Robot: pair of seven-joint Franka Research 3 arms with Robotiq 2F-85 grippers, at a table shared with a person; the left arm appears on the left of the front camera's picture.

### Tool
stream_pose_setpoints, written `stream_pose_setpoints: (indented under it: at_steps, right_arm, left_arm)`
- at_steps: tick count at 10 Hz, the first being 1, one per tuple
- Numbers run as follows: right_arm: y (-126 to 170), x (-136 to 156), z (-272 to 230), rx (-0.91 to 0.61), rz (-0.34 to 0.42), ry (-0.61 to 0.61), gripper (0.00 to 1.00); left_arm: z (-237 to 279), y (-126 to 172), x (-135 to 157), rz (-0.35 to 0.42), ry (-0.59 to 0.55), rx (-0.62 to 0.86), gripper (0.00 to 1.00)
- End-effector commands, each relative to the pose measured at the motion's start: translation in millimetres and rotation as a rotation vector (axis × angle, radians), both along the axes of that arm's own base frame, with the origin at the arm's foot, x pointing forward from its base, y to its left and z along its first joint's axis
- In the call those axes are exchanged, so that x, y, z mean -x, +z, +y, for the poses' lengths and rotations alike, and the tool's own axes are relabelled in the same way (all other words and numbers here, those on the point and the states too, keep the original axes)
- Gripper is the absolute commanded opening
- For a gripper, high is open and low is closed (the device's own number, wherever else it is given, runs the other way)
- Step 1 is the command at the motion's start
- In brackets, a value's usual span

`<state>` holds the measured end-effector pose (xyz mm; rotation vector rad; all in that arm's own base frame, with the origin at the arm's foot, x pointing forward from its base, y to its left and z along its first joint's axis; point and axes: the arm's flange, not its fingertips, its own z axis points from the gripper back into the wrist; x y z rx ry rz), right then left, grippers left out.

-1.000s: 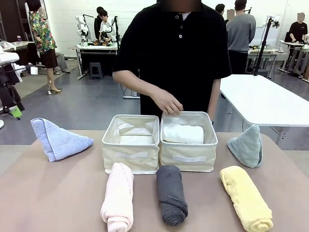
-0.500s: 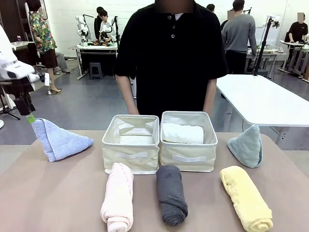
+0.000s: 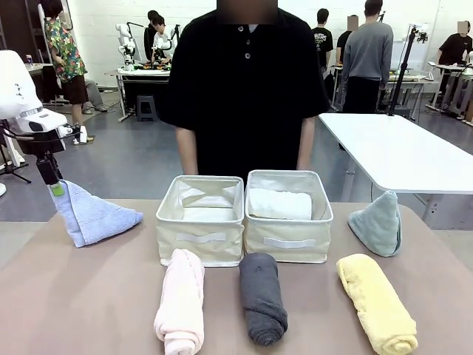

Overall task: Sort the towels based on their folding style.
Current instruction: Pick up one triangle-folded towel and place it in the left Fabric basket.

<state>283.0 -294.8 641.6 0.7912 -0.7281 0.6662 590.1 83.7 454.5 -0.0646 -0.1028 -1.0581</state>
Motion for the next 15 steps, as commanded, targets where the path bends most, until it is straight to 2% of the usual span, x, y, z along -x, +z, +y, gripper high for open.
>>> stream_pose_setpoints:
  at_steps: [1,4,6,7,8,9,10,11,15]
  right_arm:
    - [2.5,-1.4,-1.9,-0.020,-0.022,0.008,1.00]
    - [2.5,-1.4,-1.9,-0.020,-0.022,0.008,1.00]
    - [2.5,-1.4,-1.9,-0.020,-0.022,0.008,1.00]
    - [2.5,-1.4,-1.9,-0.020,-0.022,0.008,1.00]
    - [2.5,-1.4,-1.9,-0.020,-0.022,0.008,1.00]
    - [2.5,-1.4,-1.9,-0.020,-0.022,0.008,1.00]
    - [2.5,-1.4,-1.9,-0.020,-0.022,0.008,1.00]
    - [2.5,-1.4,-1.9,-0.020,-0.022,0.008,1.00]
    - [2.5,-1.4,-1.9,-0.020,-0.022,0.008,1.00]
  left_arm:
    - [-3.0,-2.1,-6.9,0.053,0.012,0.010,1.00]
    - [-4.2,-5.1,-8.6,0.117,0.005,0.064,1.00]
    - [-1.2,-7.7,-9.9,0.132,-0.015,0.065,1.00]
    - [-1.4,-7.6,-9.1,0.132,-0.011,0.052,0.43]
    - [-1.1,-6.9,-8.9,0.128,-0.013,0.052,0.43]
    - [-1.1,-6.8,-8.7,0.129,-0.014,0.053,0.00]
    - [-1.3,-6.8,-7.7,0.130,-0.014,0.057,0.38]
    - [-1.0,-4.8,-7.9,0.127,-0.014,0.060,0.00]
    - [-0.3,-1.1,-7.0,0.157,-0.014,0.083,0.00]
